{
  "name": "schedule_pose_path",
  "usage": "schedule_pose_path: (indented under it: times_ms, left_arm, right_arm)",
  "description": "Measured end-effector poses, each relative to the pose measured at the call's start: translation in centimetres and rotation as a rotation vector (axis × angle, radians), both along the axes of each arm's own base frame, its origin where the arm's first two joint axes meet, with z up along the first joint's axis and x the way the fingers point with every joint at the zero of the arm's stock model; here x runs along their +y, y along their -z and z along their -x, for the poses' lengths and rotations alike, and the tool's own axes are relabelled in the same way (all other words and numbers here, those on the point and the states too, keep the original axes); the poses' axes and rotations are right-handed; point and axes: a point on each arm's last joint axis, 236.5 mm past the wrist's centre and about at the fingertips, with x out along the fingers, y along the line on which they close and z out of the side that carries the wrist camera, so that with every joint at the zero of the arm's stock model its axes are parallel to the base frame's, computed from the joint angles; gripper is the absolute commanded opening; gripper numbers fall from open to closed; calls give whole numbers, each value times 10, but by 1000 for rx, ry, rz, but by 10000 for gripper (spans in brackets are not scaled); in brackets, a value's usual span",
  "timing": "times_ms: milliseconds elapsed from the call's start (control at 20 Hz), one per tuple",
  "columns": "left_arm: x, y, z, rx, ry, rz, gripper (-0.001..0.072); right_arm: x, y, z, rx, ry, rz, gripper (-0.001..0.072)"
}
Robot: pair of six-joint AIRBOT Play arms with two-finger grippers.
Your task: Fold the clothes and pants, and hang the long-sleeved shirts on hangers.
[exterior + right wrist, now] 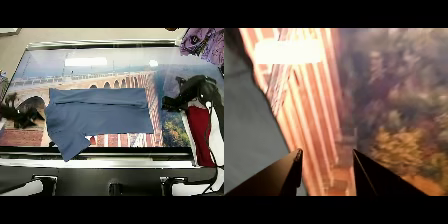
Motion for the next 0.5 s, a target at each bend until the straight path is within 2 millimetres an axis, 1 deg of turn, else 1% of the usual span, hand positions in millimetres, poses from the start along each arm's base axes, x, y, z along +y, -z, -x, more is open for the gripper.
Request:
schedule_pose_path:
  times_ms: [100,200,350,500]
  left_arm:
    - [-22,15,39,36,-36,54,511]
    - [-43,28,66,60,-67,108,511]
    - [-64,43,91,90,-109,167,511]
    - [-77,53,104,114,-136,203,511]
  right_arm:
    - [14,6,12,9,-3,-92,379]
    - [23,9,18,10,-3,-149,379]
    - [30,10,20,5,-5,-195,379]
    - [34,10,21,2,-4,-215,379]
